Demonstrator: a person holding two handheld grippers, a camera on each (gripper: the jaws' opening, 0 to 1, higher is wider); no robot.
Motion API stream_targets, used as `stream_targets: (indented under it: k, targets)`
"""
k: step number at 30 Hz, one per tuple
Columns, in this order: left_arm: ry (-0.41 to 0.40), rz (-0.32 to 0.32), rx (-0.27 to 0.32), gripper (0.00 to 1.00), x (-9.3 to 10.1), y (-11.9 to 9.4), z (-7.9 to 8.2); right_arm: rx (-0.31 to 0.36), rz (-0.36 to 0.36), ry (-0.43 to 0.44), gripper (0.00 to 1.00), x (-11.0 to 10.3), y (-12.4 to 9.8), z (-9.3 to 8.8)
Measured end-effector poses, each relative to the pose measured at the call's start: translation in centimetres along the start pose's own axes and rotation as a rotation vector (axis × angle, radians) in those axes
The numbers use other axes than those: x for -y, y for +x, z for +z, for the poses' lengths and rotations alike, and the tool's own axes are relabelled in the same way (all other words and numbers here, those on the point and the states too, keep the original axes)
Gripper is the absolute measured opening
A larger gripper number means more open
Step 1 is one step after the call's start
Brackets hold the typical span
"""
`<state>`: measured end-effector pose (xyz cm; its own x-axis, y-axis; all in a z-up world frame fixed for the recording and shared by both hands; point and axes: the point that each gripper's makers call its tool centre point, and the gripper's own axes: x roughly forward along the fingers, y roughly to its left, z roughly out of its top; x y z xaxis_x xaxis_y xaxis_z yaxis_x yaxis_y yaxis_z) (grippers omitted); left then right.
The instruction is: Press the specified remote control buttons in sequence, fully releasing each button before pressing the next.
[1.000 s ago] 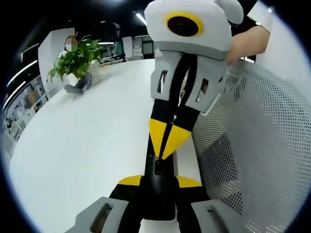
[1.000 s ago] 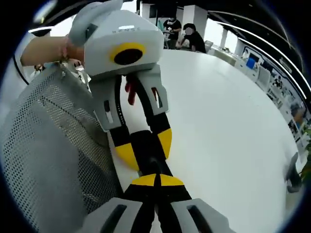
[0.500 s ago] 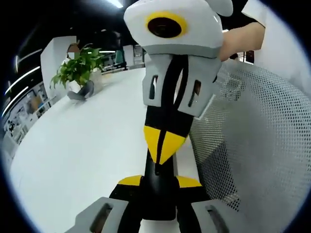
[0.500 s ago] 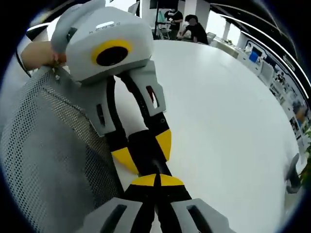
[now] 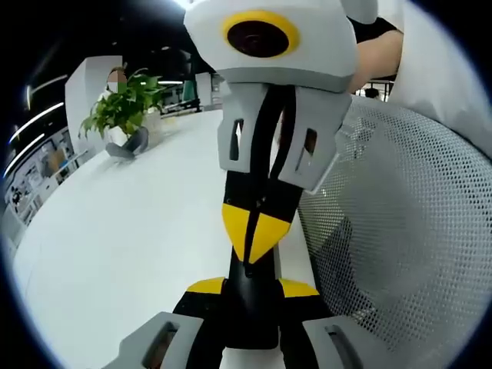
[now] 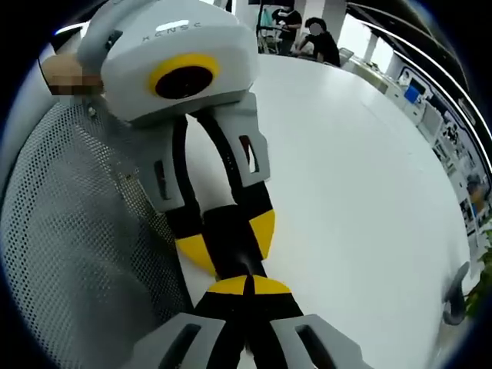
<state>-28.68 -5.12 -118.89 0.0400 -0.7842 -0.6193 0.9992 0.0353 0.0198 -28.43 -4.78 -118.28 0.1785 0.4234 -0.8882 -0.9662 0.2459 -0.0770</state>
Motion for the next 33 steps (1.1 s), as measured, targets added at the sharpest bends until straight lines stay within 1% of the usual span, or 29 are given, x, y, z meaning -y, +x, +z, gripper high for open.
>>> stream_targets:
  k: [2,3,7,11,12,13,14,17,21,24,26,29,32,33]
  targets:
    - [0.003,0.003,0.000,0.24,-0.02,-0.03,-0.01,0.006,0.007,0.016,0.00,-0.01,-0.11,-0.05]
    - [0.004,0.004,0.000,0.24,-0.01,-0.05,-0.01,0.012,0.020,-0.009,0.00,-0.04,-0.15,0.01]
    - [0.003,0.006,-0.001,0.24,-0.01,-0.11,0.02,0.017,0.052,0.008,0.00,-0.14,-0.39,0.16]
    - [0.004,0.007,-0.007,0.24,0.00,-0.08,0.07,0.032,0.075,-0.015,0.00,-0.38,-0.38,0.59]
    - [0.005,0.008,-0.009,0.24,-0.01,-0.07,0.08,0.009,0.097,-0.013,0.00,-0.71,-0.18,0.23]
    - [0.004,0.008,-0.011,0.24,0.02,-0.06,0.08,-0.007,0.100,-0.019,0.00,-0.84,-0.08,-0.07]
    - [0.005,0.009,-0.011,0.24,0.03,-0.06,0.08,0.009,0.087,-0.035,0.00,-0.66,-0.17,0.20]
    - [0.003,0.009,-0.013,0.24,0.03,-0.01,0.09,0.006,0.079,-0.030,0.00,-0.58,-0.08,0.16]
    - [0.006,0.005,-0.015,0.24,0.06,0.11,0.14,-0.019,0.076,0.044,0.00,-0.44,0.04,0.13]
    - [0.010,0.012,-0.020,0.24,0.11,0.18,0.20,-0.029,0.066,0.053,0.00,-0.53,0.07,0.06]
    - [0.011,0.013,-0.022,0.24,0.12,0.19,0.19,-0.040,0.054,0.044,0.00,-0.61,0.10,0.08]
    - [0.007,0.016,-0.020,0.24,0.13,0.20,0.19,-0.029,0.041,0.042,0.00,-0.63,0.01,-0.04]
    - [0.005,0.019,-0.013,0.24,0.15,0.19,0.21,-0.027,0.039,0.010,0.00,-0.63,0.02,0.00]
    - [0.002,0.020,-0.009,0.24,0.15,0.20,0.20,-0.026,0.040,0.011,0.00,-0.60,0.02,0.02]
